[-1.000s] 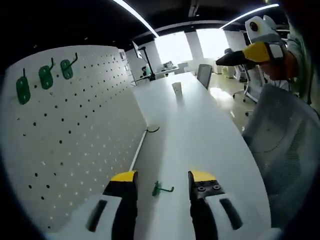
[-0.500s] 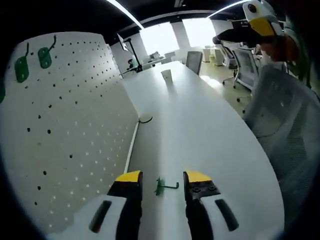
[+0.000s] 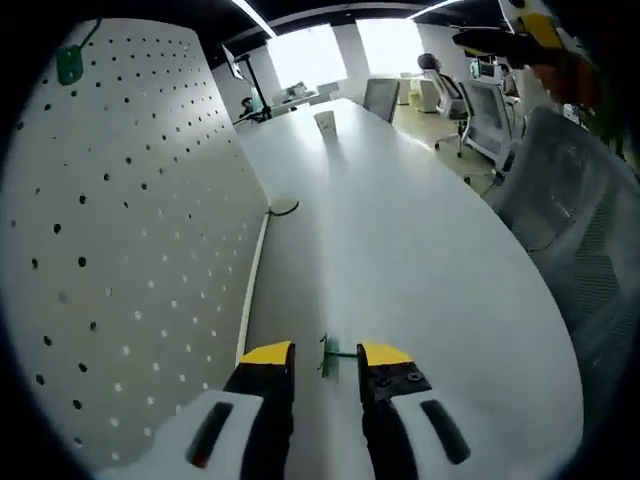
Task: Insert the hook assembly into the mounting plate slot until the hook locks in place.
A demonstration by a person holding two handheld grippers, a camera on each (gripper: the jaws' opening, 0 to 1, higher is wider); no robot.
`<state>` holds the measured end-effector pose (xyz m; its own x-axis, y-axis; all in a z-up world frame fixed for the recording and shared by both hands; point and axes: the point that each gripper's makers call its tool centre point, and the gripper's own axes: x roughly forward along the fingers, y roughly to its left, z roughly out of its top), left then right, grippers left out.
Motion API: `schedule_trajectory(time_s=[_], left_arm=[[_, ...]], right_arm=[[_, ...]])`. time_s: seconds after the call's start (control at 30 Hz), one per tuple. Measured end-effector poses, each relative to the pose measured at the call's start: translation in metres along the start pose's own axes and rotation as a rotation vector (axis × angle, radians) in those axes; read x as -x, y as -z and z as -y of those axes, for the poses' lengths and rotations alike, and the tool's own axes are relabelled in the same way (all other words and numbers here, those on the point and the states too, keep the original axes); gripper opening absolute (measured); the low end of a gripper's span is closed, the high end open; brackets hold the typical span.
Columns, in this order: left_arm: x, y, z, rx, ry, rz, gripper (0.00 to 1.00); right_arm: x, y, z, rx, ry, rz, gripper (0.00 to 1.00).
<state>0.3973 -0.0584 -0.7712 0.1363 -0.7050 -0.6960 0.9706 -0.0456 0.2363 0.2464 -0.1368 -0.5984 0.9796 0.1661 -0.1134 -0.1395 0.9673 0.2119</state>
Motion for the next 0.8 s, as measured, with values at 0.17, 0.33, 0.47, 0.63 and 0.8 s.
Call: schedule_trajectory(time_s=[0.17,0.33,0.47,0.63,0.8], left_arm=[[-0.007,0.005,0.002,0.010,0.015,-0.009,0.26],[-0.016,0.012,0.005,0.010,0.023,-0.032,0.24],[-0.023,0.019,0.003,0.013,0.031,-0.048,0.21],[-0.029,0.031,-0.003,0.034,0.039,-0.073,0.21],[-0.030,0.031,-0.004,0.041,0.046,-0.067,0.21]], right_arm=[[-0.001,0.002,0.003,-0.005,0.007,-0.003,0.41],[-0.003,0.003,0.003,-0.007,0.010,-0.009,0.41],[-0.004,0.007,0.004,-0.011,0.012,-0.019,0.41],[-0.007,0.011,0.003,-0.014,0.010,-0.030,0.40],[-0.010,0.012,0.004,-0.017,0.011,-0.035,0.40]])
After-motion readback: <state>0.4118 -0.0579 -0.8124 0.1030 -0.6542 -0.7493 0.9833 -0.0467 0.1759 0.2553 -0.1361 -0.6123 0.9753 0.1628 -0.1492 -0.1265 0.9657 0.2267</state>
